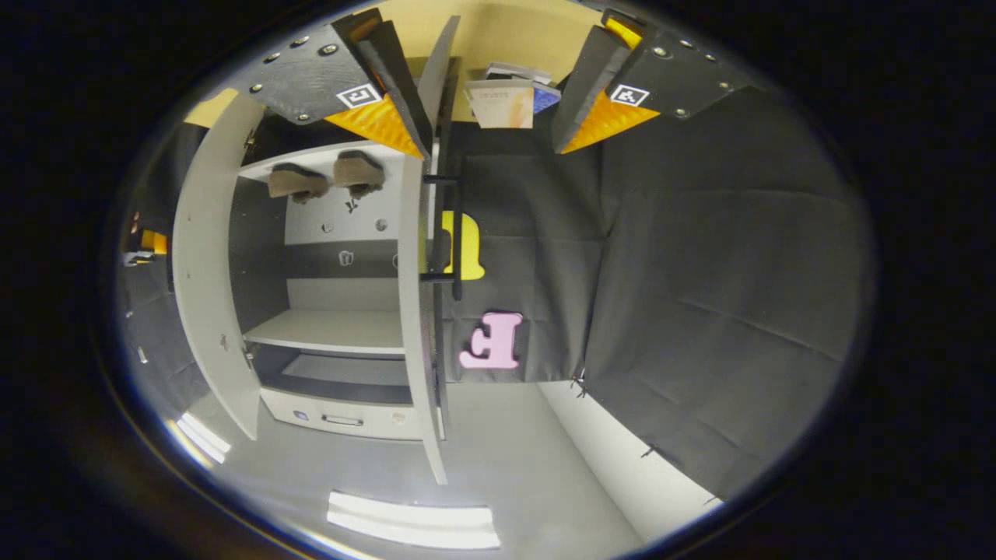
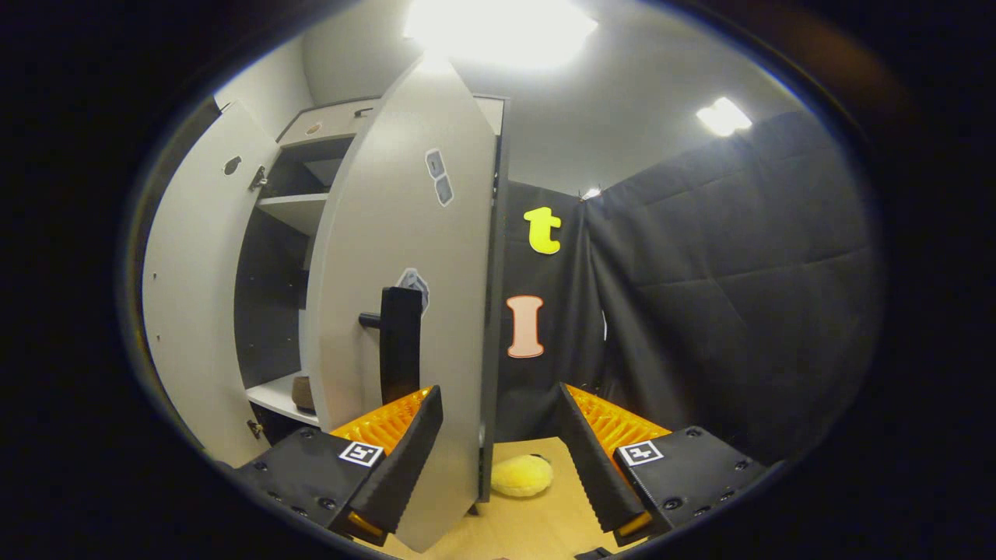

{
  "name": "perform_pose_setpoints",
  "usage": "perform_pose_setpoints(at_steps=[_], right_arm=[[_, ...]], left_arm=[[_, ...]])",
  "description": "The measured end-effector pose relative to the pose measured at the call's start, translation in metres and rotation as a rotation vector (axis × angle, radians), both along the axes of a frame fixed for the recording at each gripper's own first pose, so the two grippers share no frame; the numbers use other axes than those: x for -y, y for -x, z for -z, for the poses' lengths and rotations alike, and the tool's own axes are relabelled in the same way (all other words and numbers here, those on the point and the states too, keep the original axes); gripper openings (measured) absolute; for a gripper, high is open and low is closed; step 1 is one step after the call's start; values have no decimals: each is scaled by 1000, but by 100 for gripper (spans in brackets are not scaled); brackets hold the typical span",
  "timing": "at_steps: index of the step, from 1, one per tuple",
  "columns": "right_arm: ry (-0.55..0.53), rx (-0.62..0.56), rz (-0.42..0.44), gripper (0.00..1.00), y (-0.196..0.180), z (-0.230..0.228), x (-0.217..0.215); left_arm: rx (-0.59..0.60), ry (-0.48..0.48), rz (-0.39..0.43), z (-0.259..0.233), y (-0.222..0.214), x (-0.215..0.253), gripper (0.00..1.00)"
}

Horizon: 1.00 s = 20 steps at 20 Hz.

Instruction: Grab one shoe with the right hand and put it into the shoe cabinet, grab the other shoe with the left hand and put it into the shoe cabinet; then close the right door with the right hand and the left door with the left hand.

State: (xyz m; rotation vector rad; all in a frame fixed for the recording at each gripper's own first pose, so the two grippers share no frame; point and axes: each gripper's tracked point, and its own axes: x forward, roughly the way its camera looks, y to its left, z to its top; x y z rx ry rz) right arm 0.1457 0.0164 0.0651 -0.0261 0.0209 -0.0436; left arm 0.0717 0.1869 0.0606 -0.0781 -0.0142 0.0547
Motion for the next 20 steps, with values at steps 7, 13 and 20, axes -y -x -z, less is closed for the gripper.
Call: perform_pose_setpoints(at_steps=[7, 13, 20], right_arm=[[-28, -17, -90, 94, -31, 6, -64], [-21, -18, -65, 94, -50, 9, -80], [-15, -14, -26, 97, -37, 12, -55]], left_arm=[[-21, 18, -63, 15, 11, -46, 92], [-54, 34, -117, 30, 17, -82, 90], [-42, 45, -83, 15, 17, -79, 92]])
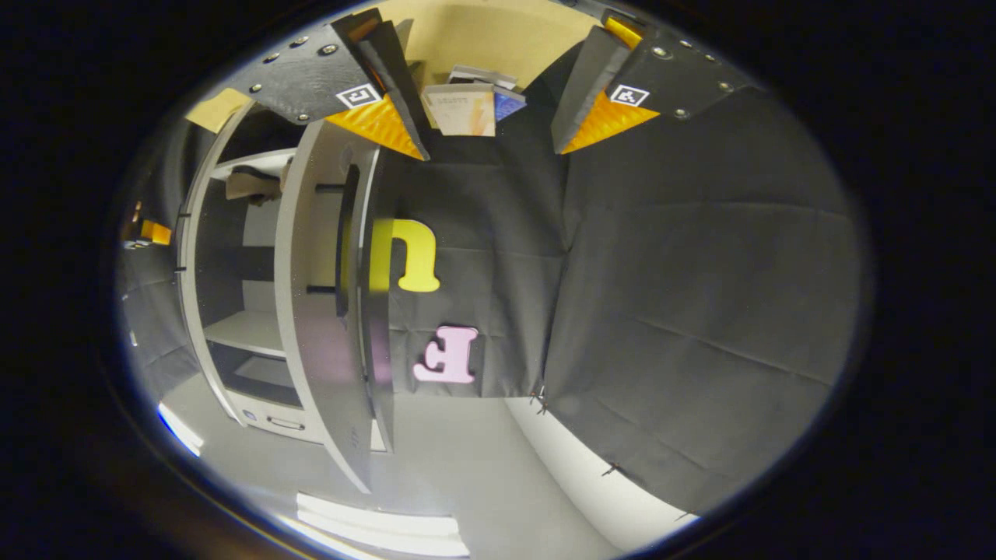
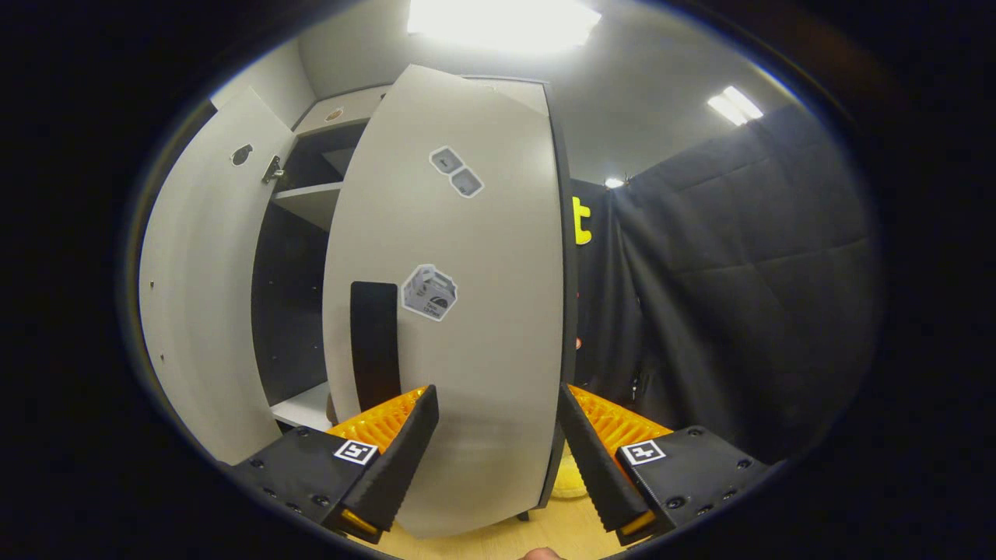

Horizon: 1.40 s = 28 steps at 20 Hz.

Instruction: Grab one shoe with the right hand and put it into the shoe cabinet, grab the other shoe with the left hand and put it into the shoe cabinet; then close the right door with the right hand and the left door with the left hand.

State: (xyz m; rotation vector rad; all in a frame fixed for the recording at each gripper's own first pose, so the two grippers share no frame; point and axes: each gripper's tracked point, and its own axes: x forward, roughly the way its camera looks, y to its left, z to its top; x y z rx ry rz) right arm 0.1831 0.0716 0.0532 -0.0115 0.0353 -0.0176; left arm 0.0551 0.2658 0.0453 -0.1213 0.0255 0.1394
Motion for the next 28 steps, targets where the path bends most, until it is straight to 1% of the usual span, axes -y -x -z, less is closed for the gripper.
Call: perform_pose_setpoints(at_steps=[4, 5, 7, 8, 9, 10, 11, 13, 14, 17, 18, 21, 22, 25, 26, 28], right_arm=[[-1, 21, 49, 98, 19, -2, 35], [-3, 21, 59, 98, 22, -2, 43], [-3, 11, 79, 96, 26, 3, 60], [-3, 4, 86, 98, 28, 5, 67], [-5, -2, 90, 97, 30, 8, 72], [-6, -7, 92, 98, 32, 11, 77], [-7, -13, 93, 98, 33, 14, 81], [-9, -27, 87, 98, 33, 19, 85], [-11, -31, 82, 98, 32, 22, 86], [-16, -32, 59, 98, 34, 25, 89], [-10, -32, 53, 98, 35, 26, 90], [-6, -26, 36, 98, 35, 26, 93], [-8, -26, 28, 98, 34, 27, 92], [-6, -31, 11, 98, 34, 30, 94], [-4, -32, 7, 98, 34, 31, 95], [-6, -32, -1, 98, 35, 32, 97]], left_arm=[[8, 6, 46, -10, -12, 12, 92], [7, 7, 55, -10, -15, 15, 89], [-7, 5, 59, -7, -22, 22, 89], [-8, 2, 67, -7, -23, 28, 89], [-8, -18, 47, -9, -28, 28, 92], [2, -41, 42, -13, -28, 30, 89], [9, -51, 39, -16, -31, 34, 92], [21, -45, 35, -19, -32, 35, 92], [15, -42, 30, -17, -34, 35, 89], [15, -32, 11, -19, -32, 37, 88], [14, -27, 13, -19, -33, 38, 92], [17, -33, 31, -21, -32, 47, 92], [17, -38, 37, -22, -32, 53, 85], [21, -38, 49, -25, -31, 65, 92], [21, -31, 49, -25, -31, 68, 92], [18, -19, 51, -25, -30, 76, 85]])
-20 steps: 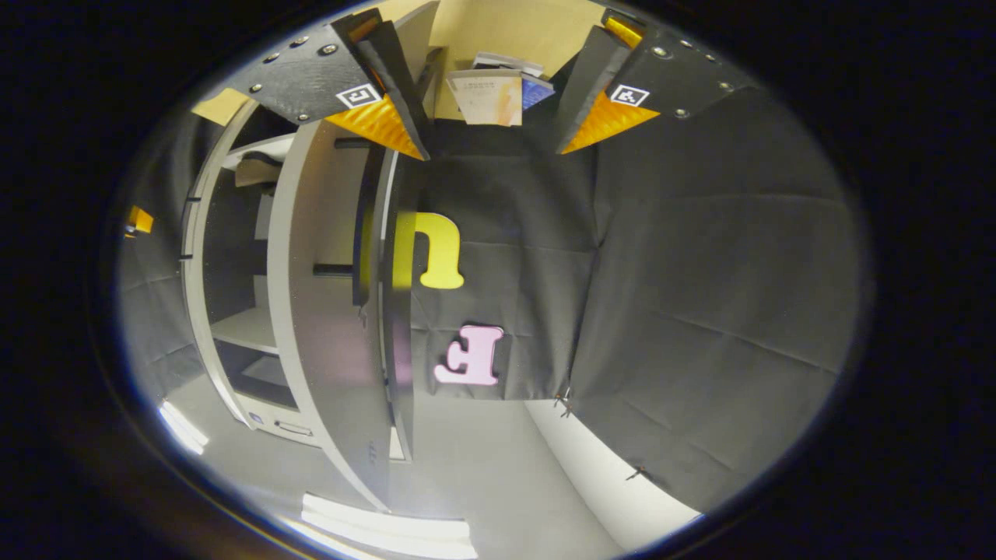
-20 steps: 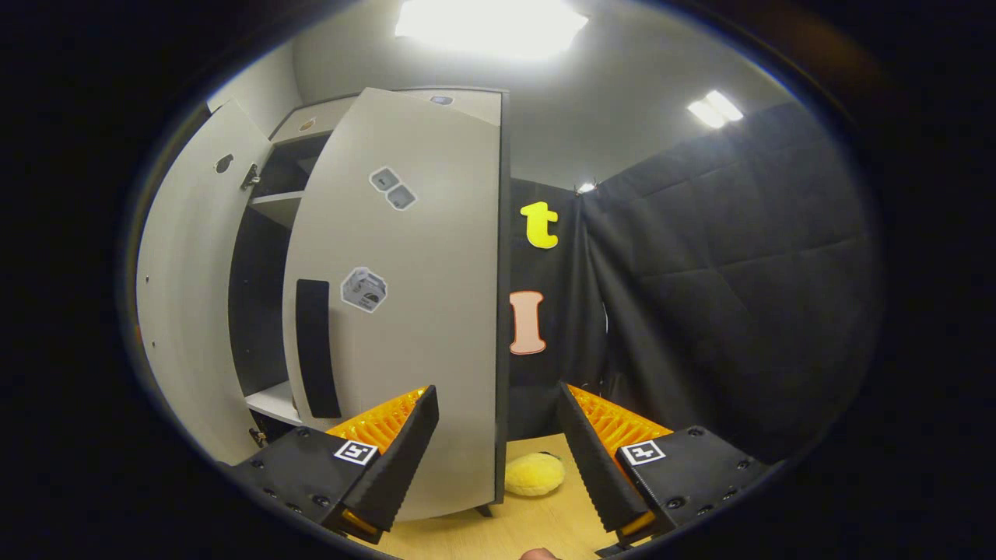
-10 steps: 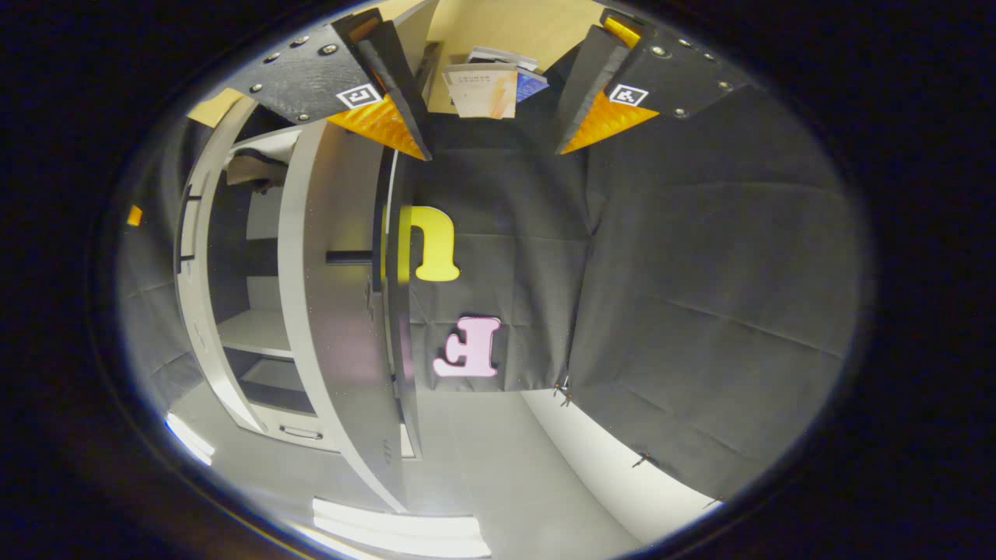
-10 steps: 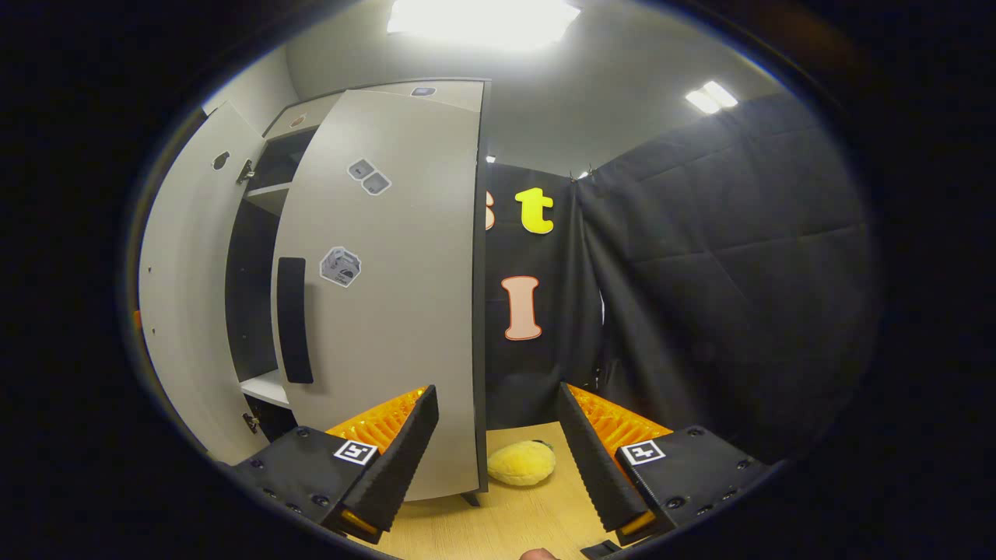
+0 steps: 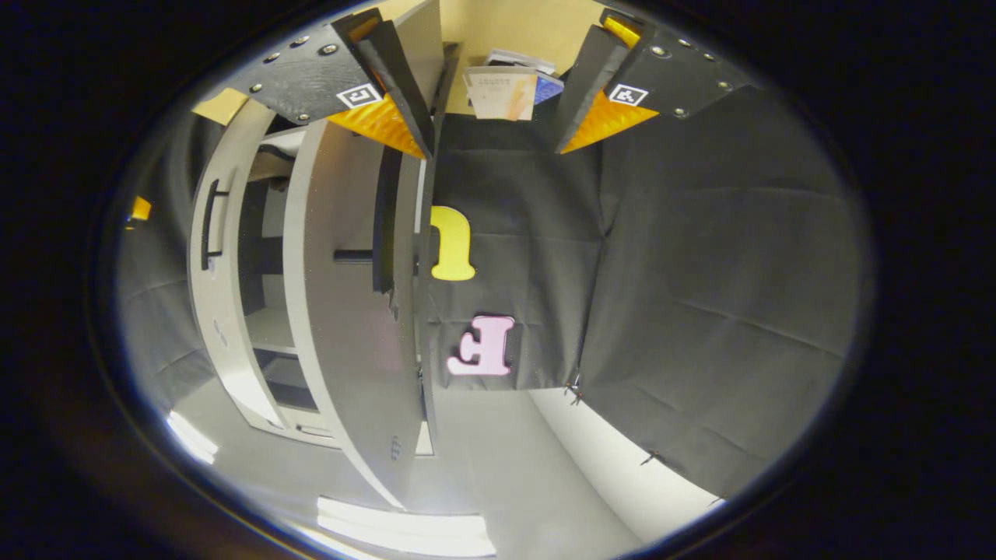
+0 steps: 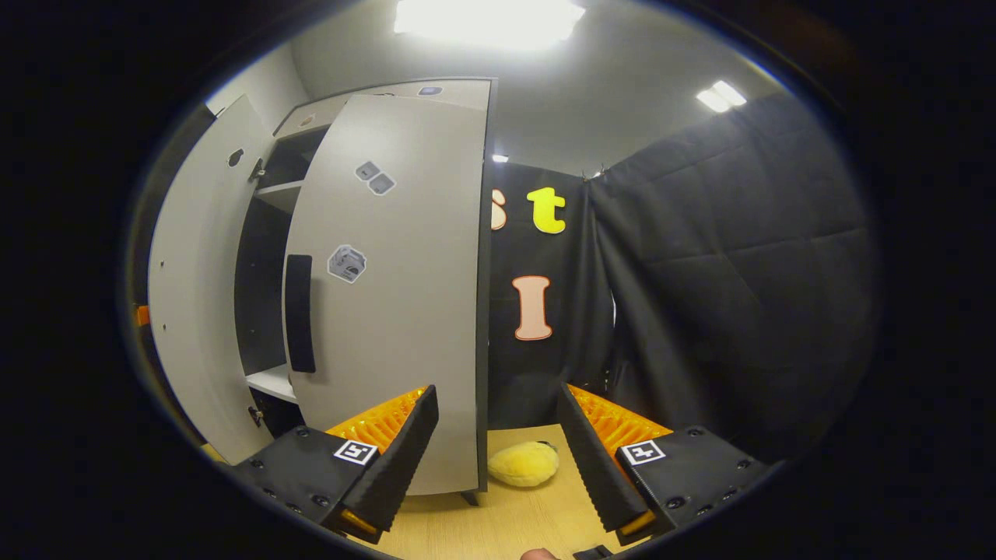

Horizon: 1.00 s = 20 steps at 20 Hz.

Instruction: Grab one shoe with the right hand and put it into the shoe cabinet, grab the other shoe with the left hand and put it into the shoe cabinet; then close the right door with the right hand and the left door with the left hand.

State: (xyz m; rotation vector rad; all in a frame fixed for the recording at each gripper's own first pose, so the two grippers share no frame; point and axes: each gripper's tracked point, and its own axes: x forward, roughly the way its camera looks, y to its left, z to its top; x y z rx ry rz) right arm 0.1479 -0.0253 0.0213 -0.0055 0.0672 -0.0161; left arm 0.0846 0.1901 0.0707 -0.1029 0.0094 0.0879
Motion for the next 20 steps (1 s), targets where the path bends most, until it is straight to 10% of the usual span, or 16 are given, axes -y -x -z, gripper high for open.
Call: perform_pose_setpoints(at_steps=[20], right_arm=[[-30, -34, 58, 98, 27, 15, 53]], left_arm=[[20, 118, 236, -6, -53, 171, 91]])
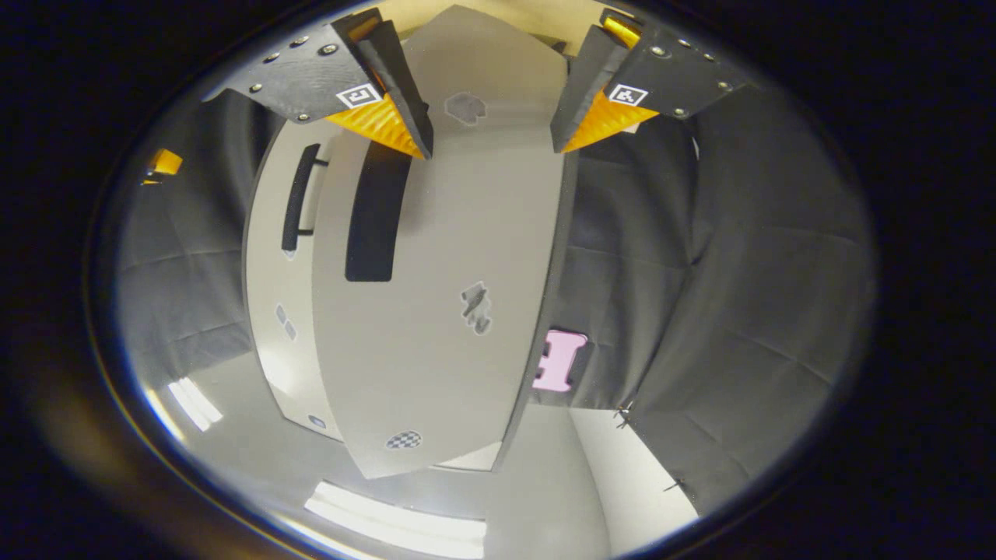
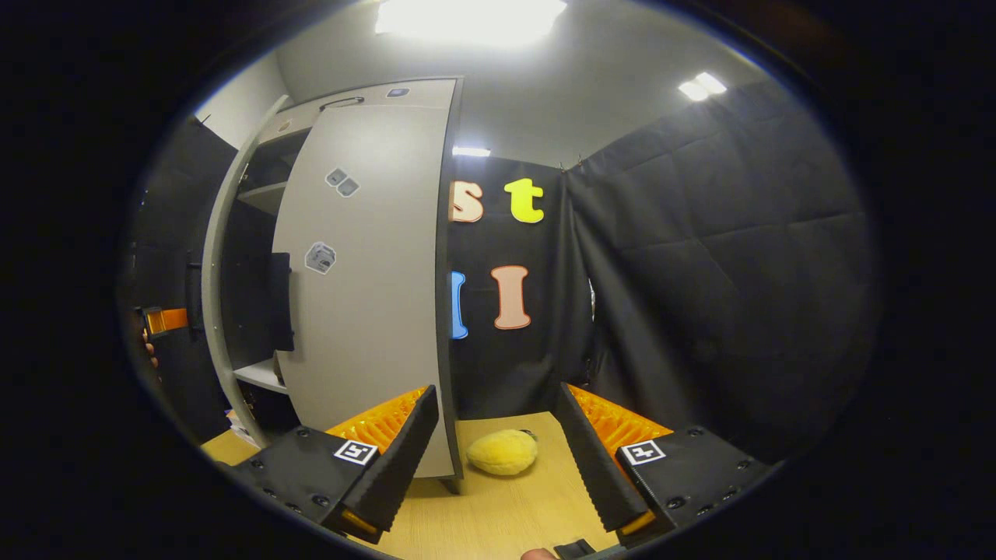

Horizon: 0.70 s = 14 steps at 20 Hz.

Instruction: Grab one shoe with the right hand and put it into the shoe cabinet, grab the other shoe with the left hand and put it into the shoe cabinet; then close the right door with the right hand and the left door with the left hand.

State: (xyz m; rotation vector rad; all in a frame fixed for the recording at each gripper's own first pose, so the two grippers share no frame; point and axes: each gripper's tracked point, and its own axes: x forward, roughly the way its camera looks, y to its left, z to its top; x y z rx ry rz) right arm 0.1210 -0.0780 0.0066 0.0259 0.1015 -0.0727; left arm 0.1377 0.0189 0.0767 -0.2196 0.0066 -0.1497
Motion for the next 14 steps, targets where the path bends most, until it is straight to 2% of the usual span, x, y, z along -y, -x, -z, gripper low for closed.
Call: perform_pose_setpoints(at_steps=[4, 8, 14], right_arm=[[0, -5, 12, 98, 6, 2, 7], [-5, -5, -13, 98, 10, 5, 4], [-23, 21, -110, 98, 13, 0, -12]], left_arm=[[9, -37, -8, -3, -9, 11, 92], [3, -41, -10, -3, -6, 12, 92], [16, -115, -69, -9, 43, -20, 92]])
